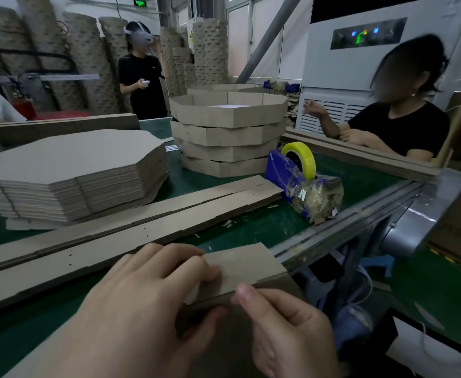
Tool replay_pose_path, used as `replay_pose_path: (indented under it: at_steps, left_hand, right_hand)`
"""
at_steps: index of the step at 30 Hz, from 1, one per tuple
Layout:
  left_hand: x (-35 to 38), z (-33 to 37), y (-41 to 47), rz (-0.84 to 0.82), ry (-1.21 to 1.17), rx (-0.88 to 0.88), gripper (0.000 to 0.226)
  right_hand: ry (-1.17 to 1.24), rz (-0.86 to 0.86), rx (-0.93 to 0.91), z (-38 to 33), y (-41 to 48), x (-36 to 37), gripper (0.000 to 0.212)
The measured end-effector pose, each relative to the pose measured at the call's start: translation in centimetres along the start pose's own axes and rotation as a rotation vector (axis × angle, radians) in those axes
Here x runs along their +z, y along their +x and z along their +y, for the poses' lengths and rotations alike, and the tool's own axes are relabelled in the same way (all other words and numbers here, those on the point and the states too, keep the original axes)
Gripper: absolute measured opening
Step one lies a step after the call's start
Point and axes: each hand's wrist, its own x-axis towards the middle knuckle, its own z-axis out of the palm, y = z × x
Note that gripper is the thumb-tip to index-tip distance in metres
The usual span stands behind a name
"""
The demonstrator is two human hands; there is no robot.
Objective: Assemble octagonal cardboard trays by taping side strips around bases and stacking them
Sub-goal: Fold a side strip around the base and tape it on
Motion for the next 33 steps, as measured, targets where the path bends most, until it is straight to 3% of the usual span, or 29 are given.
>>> replay_pose_path:
  at_steps: [4, 8, 11, 16, 20, 26, 28, 33]
  left_hand:
    - [-0.1, 0.2, 0.0, -0.03, -0.016, 0.011, 0.029]
    - [0.3, 0.1, 1.5, -0.084, -0.027, -0.109, 0.009]
    - [-0.5, 0.4, 0.4, -0.118, 0.015, -0.002, 0.037]
    - [-0.7, 0.3, -0.3, -0.154, 0.012, -0.015, 0.037]
    - [-1.2, 1.0, 0.2, -0.097, -0.018, -0.015, 0.035]
    - [-0.1, 3.1, 0.9, 0.062, 0.068, -0.149, 0.034]
    - [0.1, 3.0, 0.9, 0.092, 0.062, -0.159, 0.033]
    - [0.9, 2.4, 0.8, 0.132, 0.068, -0.128, 0.033]
  right_hand:
    - [0.021, 0.072, 0.036, 0.0, 0.0, 0.2, 0.038]
    - [-0.034, 0.021, 0.076, -0.1, 0.3, -0.1, 0.035]
    - [-0.117, -0.073, 0.099, -0.2, 0.6, -0.8, 0.04]
    - [-0.232, -0.284, 0.177, -0.7, 0.8, -2.2, 0.045]
    - [-0.204, -0.356, 0.191, -0.8, 1.0, -2.9, 0.035]
    - [-0.079, -0.384, 0.22, 0.0, 1.2, -2.5, 0.04]
    - [-0.177, -0.426, 0.24, -0.8, 1.2, -2.8, 0.032]
    - [-0.319, -0.462, 0.299, -1.9, 1.7, -3.8, 0.037]
